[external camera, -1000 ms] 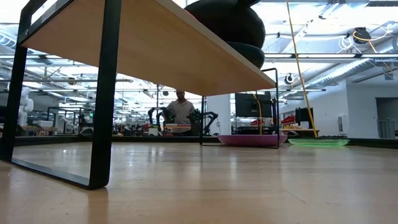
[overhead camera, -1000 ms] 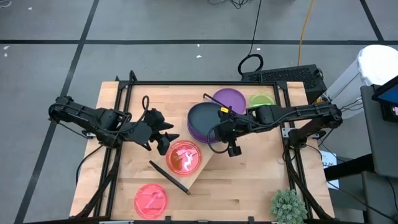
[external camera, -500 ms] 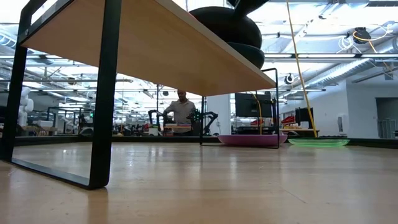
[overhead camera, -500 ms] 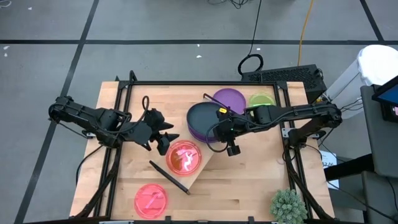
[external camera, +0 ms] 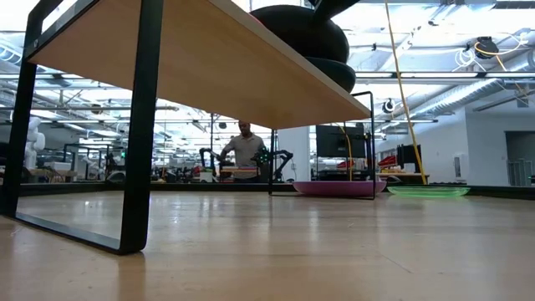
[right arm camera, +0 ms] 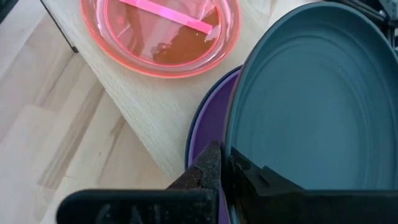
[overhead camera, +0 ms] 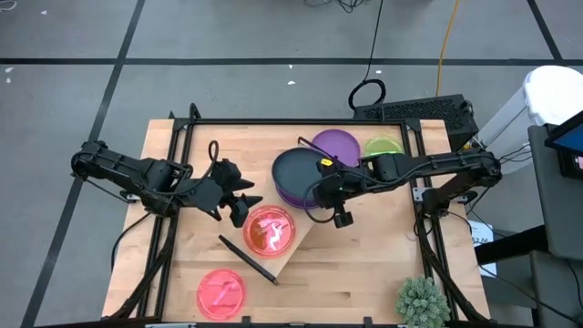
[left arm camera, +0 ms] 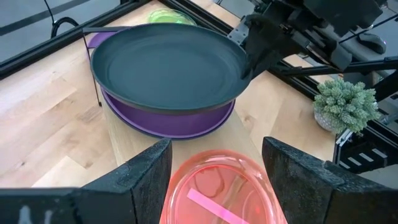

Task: Place and stack plates onto a shelf
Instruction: Stack the black plate on top of the purple plate on the shelf

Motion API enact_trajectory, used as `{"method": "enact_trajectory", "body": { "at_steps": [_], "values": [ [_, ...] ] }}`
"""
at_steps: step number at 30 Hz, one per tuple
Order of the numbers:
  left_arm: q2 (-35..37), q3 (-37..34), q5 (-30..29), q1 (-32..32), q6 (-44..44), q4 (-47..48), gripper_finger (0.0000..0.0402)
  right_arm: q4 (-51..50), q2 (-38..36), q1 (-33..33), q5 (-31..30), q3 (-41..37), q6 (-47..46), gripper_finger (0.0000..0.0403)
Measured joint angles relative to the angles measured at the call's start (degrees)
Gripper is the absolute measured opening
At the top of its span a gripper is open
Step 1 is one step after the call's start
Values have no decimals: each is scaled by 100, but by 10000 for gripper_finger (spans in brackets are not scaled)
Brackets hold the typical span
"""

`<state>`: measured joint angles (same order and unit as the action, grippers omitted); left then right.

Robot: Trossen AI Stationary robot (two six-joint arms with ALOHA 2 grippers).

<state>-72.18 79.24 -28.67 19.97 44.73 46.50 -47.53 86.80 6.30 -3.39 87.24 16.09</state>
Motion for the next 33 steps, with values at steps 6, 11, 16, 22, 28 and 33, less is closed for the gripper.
{"method": "enact_trajectory", "body": {
  "at_steps": [6,11,16,22,28,33],
  "values": [
    [0,0,0,0,0,11,255,-4,0,0,-269,0,45,4],
    [0,0,0,0,-4,35,255,-7,24,-24,-256,0,248,4],
    [0,2,0,0,-11,35,255,-151,24,-24,-230,0,263,4],
    [0,2,0,2,-59,40,255,-71,24,-26,-85,-153,276,9],
    [0,2,0,2,-70,42,255,-68,24,-17,-81,-332,80,35],
    [0,2,0,2,-72,42,255,21,24,-17,-84,-332,-30,57]
  ]
}}
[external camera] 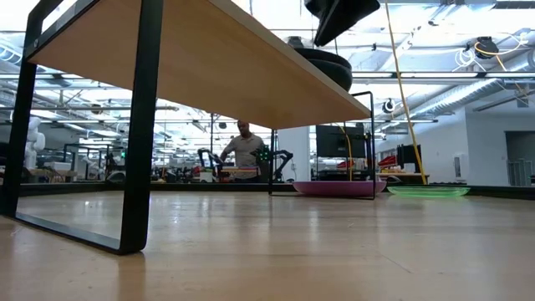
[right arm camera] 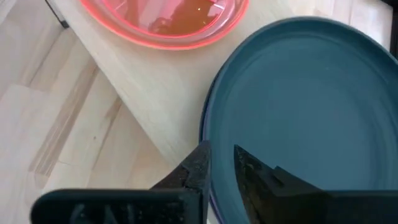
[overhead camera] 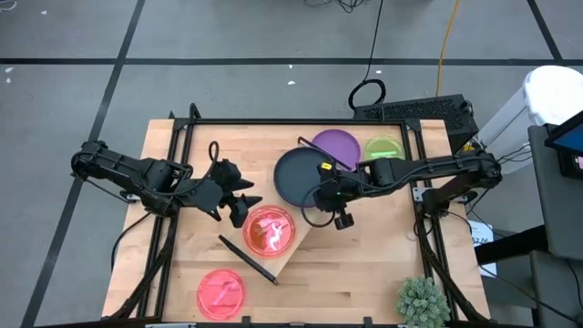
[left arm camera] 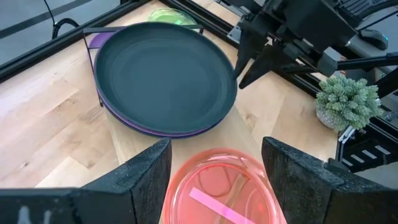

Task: Place and stack plates onto a shelf
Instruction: Stack the black plate on top of the purple plate on the shelf

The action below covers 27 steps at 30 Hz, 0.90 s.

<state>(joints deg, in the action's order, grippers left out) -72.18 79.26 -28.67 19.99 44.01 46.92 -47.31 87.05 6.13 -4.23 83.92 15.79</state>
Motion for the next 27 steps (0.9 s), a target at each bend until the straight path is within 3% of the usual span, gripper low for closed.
{"method": "enact_trajectory", "body": {
  "at_steps": [10,20,27],
  "values": [
    [0,0,2,38,19,24,255,607,-298,-12,-22,2,-487,69],
    [-2,0,2,27,-43,107,255,993,-133,-735,-160,4,-2050,5],
    [-2,0,4,20,10,129,255,713,328,-1098,-86,4,-2953,1]
  ]
}}
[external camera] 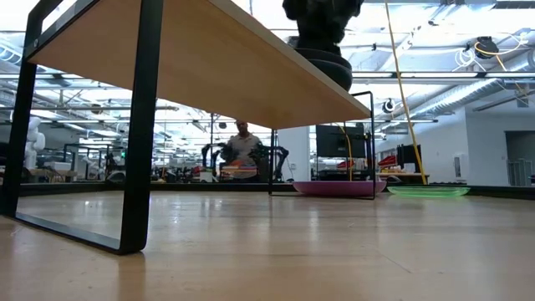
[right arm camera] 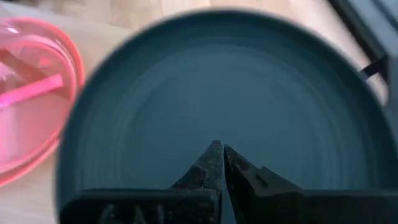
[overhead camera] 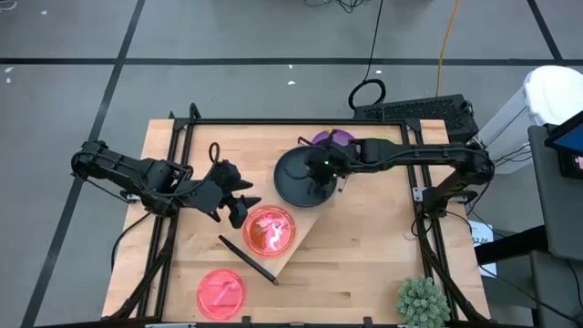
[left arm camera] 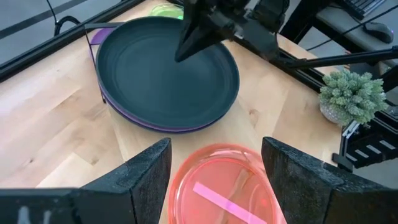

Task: Place and stack plates onto a shelf
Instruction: Stack the black plate on top of the purple plate on the shelf

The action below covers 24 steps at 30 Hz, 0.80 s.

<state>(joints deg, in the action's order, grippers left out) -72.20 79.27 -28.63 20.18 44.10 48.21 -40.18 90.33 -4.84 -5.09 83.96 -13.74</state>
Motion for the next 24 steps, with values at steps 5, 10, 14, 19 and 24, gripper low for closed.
{"method": "enact_trajectory", "body": {
  "at_steps": [5,10,14,19,24],
  "values": [
    [0,2,3,2,78,-1,255,-41,187,-24,84,0,-15,1],
    [0,2,7,2,89,2,255,-91,316,-22,82,0,-15,0],
    [0,0,13,2,93,0,255,-140,325,-7,84,2,-17,0],
    [0,2,25,2,146,-2,255,-135,325,5,119,2,-61,0],
    [0,1,27,2,146,-2,255,-138,325,7,219,2,-61,0]
  ]
}}
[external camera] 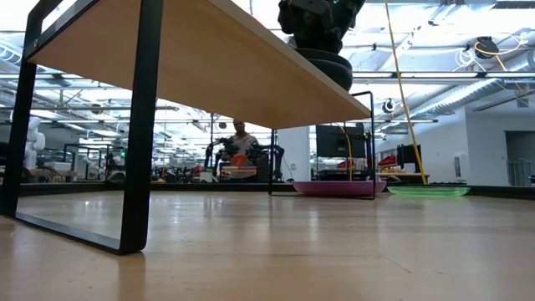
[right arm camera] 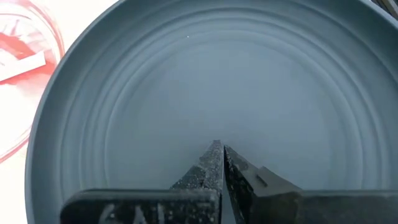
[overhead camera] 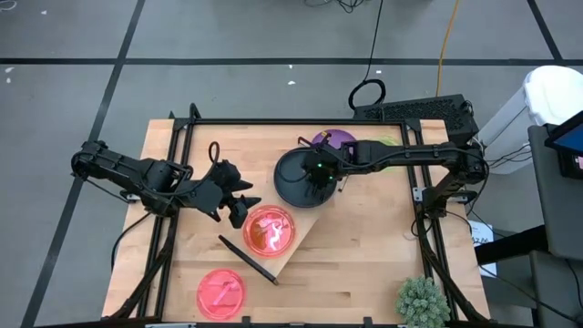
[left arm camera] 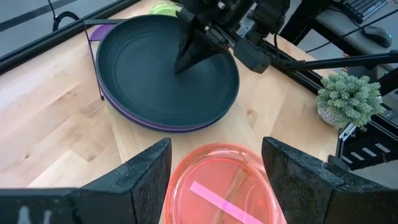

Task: Place and stack plates onto a shelf
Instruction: Stack the black plate on top of the purple plate on the shelf, then stack the green plate on top of the pink plate on the shelf

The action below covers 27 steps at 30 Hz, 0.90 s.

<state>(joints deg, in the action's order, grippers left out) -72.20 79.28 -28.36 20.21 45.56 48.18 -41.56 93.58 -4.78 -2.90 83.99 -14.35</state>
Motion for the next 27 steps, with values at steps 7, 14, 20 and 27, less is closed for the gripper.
{"method": "enact_trajectory", "body": {
  "at_steps": [7,14,20,27],
  "values": [
    [0,1,0,2,28,-2,255,28,2,0,11,0,0,0],
    [0,1,-2,2,124,-13,255,423,-149,0,18,-7,-190,0],
    [0,1,-2,2,162,-67,255,458,-412,0,-3,-4,-213,0],
    [0,1,-4,17,163,-71,255,-352,-987,0,-2,-4,-613,0]
  ]
}}
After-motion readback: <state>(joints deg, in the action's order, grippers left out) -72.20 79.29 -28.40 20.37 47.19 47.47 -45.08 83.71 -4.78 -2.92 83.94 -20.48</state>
